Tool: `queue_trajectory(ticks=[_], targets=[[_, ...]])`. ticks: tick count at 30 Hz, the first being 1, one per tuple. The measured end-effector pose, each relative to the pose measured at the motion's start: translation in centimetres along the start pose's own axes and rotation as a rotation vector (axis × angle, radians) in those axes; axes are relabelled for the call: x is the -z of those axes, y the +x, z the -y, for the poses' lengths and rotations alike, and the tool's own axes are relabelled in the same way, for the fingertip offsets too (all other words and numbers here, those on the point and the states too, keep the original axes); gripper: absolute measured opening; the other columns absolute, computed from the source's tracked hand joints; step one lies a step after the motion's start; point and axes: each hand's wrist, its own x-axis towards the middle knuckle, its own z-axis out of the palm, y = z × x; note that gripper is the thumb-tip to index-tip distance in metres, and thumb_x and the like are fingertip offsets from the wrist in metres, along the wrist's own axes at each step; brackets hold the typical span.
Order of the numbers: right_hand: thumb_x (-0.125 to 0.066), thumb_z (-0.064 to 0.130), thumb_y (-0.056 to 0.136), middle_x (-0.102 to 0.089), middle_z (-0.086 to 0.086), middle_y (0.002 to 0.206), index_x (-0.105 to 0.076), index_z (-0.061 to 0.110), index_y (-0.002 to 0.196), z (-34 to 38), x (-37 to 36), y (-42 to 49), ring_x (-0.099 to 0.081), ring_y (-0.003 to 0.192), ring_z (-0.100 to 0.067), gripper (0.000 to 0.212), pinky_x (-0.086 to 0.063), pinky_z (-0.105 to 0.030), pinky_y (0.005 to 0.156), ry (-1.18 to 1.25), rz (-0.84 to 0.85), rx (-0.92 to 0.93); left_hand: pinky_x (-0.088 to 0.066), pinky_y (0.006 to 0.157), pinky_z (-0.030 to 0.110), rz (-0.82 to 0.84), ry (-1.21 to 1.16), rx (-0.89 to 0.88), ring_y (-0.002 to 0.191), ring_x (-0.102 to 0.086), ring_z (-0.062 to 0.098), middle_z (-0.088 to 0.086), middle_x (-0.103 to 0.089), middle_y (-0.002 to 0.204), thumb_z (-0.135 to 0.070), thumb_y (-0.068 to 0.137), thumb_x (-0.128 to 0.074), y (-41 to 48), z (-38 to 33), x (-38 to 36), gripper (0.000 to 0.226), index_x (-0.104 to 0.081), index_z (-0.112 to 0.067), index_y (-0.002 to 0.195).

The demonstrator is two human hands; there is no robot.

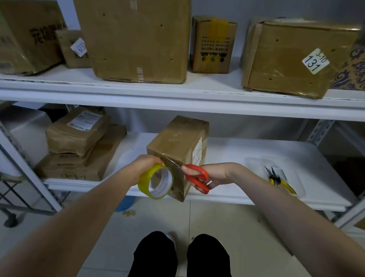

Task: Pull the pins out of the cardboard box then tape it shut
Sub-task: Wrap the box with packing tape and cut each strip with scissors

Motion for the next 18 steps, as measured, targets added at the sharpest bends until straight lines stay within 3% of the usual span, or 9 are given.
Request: queue_trajectory(ticks=[5, 12, 15, 18], targets=[[-0.047, 0.078, 0.072, -0.046, -0.005, 0.065, -0.047, 0.013, 0.079, 0.0, -0.1, 0.3, -0.043, 0.056, -0.014, 0.066, -0.037, -0.023, 0.063, -0.088, -0.047, 0.095, -0.044, 0.075, 0.032, -0.005, 0.090, -0.022, 0.079, -0.056, 0.021, 0.012, -0.059, 0.089, -0.017, 0.086, -0.061, 0.2, 0.0, 0.5, 0.019, -0.062, -0.007, 0.103], [-0.053, 0.070, 0.080, -0.052, -0.006, 0.061, -0.055, 0.006, 0.075, -0.8, 0.8, -0.1, -0.051, 0.060, -0.018, 0.064, -0.045, -0.020, 0.059, -0.181, -0.140, 0.120, -0.047, 0.093, 0.039, -0.096, 0.285, -0.087, 0.104, -0.060, 0.031, 0.018, -0.065, 0.110, -0.021, 0.084, -0.064, 0.6, -0.3, 0.9, 0.028, -0.066, -0.004, 0.106], [-0.051, 0.065, 0.085, -0.050, -0.005, 0.056, -0.049, 0.008, 0.064, -1.1, 1.1, -0.8, -0.052, 0.055, -0.016, 0.061, -0.046, -0.022, 0.062, -0.179, -0.040, 0.007, -0.044, 0.095, 0.039, -0.135, 0.380, -0.128, 0.106, -0.057, 0.031, 0.017, -0.063, 0.112, -0.021, 0.086, -0.060, 0.5, -0.6, 1.2, 0.023, -0.068, -0.006, 0.101], [-0.048, 0.072, 0.081, -0.050, -0.003, 0.066, -0.046, 0.013, 0.070, -1.5, 0.9, -0.9, -0.050, 0.058, -0.013, 0.060, -0.046, -0.022, 0.066, -0.080, 0.061, -0.164, -0.045, 0.098, 0.042, -0.137, 0.429, -0.159, 0.108, -0.057, 0.033, 0.017, -0.064, 0.110, -0.025, 0.085, -0.062, 0.2, -0.8, 1.1, 0.016, -0.068, -0.011, 0.089]])
